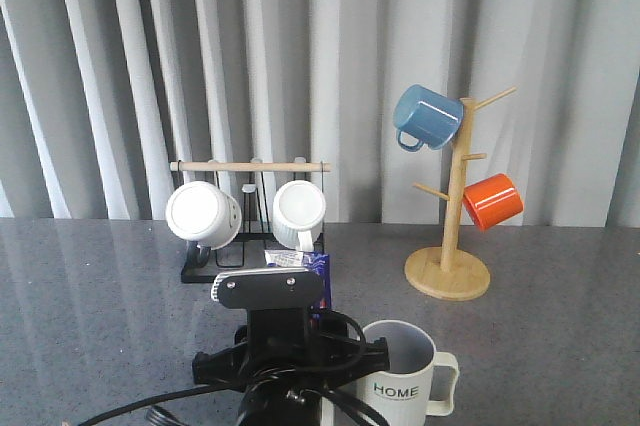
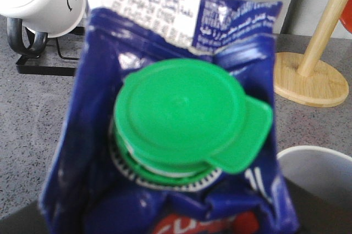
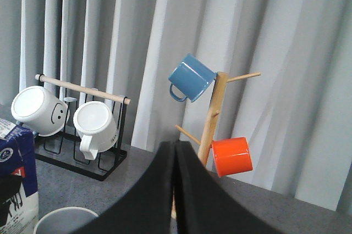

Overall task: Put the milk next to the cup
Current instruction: 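Carry the milk carton beside the HOME mug and lower it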

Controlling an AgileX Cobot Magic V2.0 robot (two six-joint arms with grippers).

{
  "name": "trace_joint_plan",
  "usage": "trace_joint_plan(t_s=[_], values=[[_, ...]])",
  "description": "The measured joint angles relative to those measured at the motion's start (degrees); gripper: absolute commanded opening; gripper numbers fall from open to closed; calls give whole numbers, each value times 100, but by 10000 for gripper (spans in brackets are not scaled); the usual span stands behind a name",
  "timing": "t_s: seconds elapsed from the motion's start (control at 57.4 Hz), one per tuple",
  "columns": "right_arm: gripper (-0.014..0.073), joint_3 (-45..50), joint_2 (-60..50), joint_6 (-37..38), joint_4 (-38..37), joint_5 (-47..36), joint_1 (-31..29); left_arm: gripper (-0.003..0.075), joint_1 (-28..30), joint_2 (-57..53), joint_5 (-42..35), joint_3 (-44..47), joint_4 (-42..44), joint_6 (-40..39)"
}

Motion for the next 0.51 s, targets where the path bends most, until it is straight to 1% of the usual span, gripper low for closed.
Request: trace_joint_plan(t_s=[0.505], values=[[-7,0,0,0,0,0,0,179,0,4,4,0,29,0]])
